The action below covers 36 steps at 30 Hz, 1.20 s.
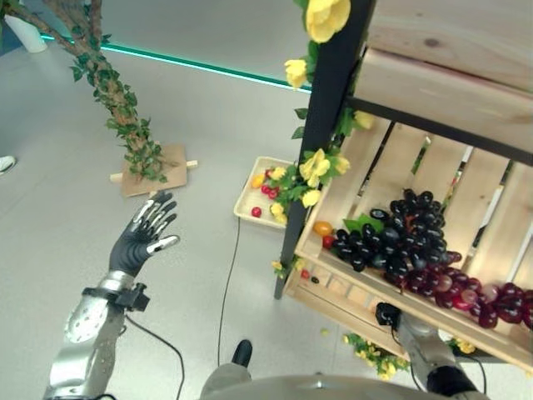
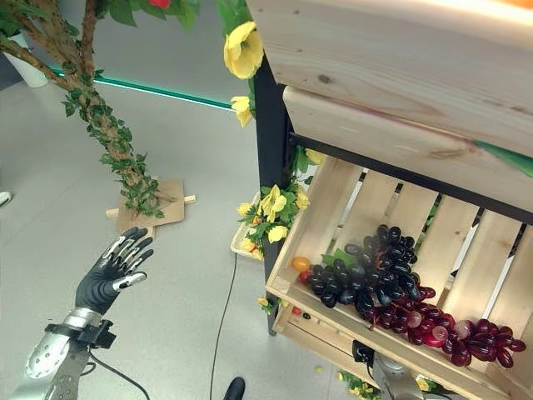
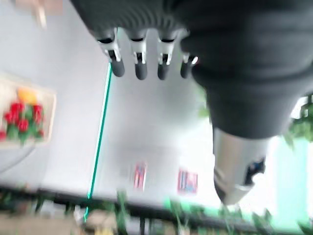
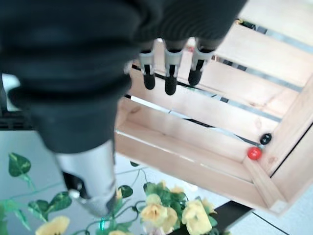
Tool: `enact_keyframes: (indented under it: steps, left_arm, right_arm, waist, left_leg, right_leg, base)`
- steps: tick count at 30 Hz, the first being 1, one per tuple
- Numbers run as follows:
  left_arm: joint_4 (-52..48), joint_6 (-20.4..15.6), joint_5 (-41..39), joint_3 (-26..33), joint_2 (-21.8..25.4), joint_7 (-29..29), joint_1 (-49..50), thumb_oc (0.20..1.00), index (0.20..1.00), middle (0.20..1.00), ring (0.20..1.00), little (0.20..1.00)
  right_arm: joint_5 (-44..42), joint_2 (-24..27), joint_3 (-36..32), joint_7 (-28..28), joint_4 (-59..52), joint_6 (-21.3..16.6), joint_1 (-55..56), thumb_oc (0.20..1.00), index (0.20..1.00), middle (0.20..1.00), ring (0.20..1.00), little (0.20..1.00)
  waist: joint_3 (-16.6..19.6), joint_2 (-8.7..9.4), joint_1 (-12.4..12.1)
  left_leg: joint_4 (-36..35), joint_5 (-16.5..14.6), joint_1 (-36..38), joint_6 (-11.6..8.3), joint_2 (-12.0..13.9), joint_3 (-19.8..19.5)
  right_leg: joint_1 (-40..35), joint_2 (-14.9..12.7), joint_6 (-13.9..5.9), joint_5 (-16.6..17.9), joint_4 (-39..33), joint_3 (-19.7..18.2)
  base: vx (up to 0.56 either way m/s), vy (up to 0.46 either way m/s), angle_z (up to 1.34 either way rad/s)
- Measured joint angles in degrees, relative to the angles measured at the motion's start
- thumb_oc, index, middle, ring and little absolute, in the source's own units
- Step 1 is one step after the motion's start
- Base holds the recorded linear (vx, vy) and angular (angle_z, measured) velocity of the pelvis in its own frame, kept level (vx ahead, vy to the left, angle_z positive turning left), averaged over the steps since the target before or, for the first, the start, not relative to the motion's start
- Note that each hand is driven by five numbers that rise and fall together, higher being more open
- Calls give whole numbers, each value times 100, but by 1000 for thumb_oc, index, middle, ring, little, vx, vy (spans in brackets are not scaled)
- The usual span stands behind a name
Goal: Pick up the fruits from the basket on one side to the basket on the other side
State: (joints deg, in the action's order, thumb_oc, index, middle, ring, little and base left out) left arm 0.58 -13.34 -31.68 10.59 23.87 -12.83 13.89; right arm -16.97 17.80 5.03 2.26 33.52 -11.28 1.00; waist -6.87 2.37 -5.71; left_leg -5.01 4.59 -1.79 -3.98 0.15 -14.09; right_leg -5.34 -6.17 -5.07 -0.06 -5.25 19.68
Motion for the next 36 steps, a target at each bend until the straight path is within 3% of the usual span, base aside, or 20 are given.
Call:
enact_keyframes:
  steps: [4, 10, 11, 13, 16, 20, 24, 36]
  left_arm:
    - [771, -99, 632, -56, -407, 731, -79, 1000, 1000, 1000, 1000, 1000]
    - [1894, -352, 1545, -454, -466, 1465, -360, 1000, 1000, 1000, 1000, 1000]
    - [2631, -309, 1844, -596, -449, 1691, -543, 1000, 1000, 1000, 1000, 1000]
    - [3190, -277, 2134, -783, -462, 1906, -628, 1000, 1000, 1000, 1000, 1000]
    - [3951, -268, 2424, -1039, -565, 2185, -704, 1000, 1000, 1000, 1000, 1000]
    - [4196, -305, 2422, -1055, -611, 2290, -824, 1000, 1000, 1000, 1000, 1000]
    - [4319, -367, 2424, -1209, -627, 2296, -871, 1000, 1000, 1000, 1000, 1000]
    - [5005, -456, 2647, -1644, -753, 2311, -860, 1000, 1000, 1000, 1000, 1000]
  right_arm:
    - [0, -4, -18, -32, -205, 1, 91, 1000, 1000, 1000, 1000, 1000]
    - [2, -101, -19, -181, -218, -36, 73, 1000, 1000, 1000, 1000, 1000]
    - [0, -148, -2, -226, -204, -78, 67, 1000, 1000, 1000, 1000, 1000]
    - [-1, -171, 16, -265, -179, -108, 21, 1000, 1000, 1000, 1000, 1000]
    - [-10, -158, 25, -359, -179, -213, 67, 1000, 1000, 1000, 1000, 1000]
    - [-68, -106, 1, -420, -143, -313, 342, 1000, 1000, 1000, 1000, 1000]
    - [-65, -86, 2, -496, -53, -351, 650, 1000, 1000, 1000, 1000, 1000]
    - [155, -54, 4, -783, 1099, -429, 738, 1000, 1000, 1000, 1000, 1000]
  waist:
    - [-12, 18, 106]
    - [-5, -6, 266]
    - [14, -43, 362]
    - [13, -55, 370]
    - [42, -53, 624]
    - [69, -67, 844]
    - [224, -158, 970]
    - [553, -284, 964]
  left_leg:
    - [1, -1, -6, 0, 12, 32]
    - [0, -24, 27, 37, 37, 369]
    - [1, -52, 68, 64, 38, 538]
    - [0, -108, 165, 81, 53, 755]
    - [-2, -202, 312, 127, 62, 1106]
    - [-2, -264, 457, 145, 86, 1404]
    - [-4, -301, 525, 141, 110, 1448]
    - [-32, -346, 678, 94, 223, 1746]
  right_leg:
    - [32, 8, 10, 8, 0, -33]
    - [133, -22, 24, 62, 5, -256]
    - [172, -21, 22, 96, 7, -392]
    - [194, -20, 19, 123, 8, -617]
    - [267, -33, -3, 176, 27, -1017]
    - [265, -37, -14, 229, 8, -1281]
    - [240, -11, -4, 252, 4, -1359]
    - [265, 82, 24, 289, -27, -1690]
  base:
    - [-10, 24, -5]
    - [-13, 43, -20]
    - [-16, 67, -46]
    - [-3, 82, -67]
    - [19, 43, -63]
    - [34, 2, -44]
    - [38, -17, -18]
    - [14, -27, -13]
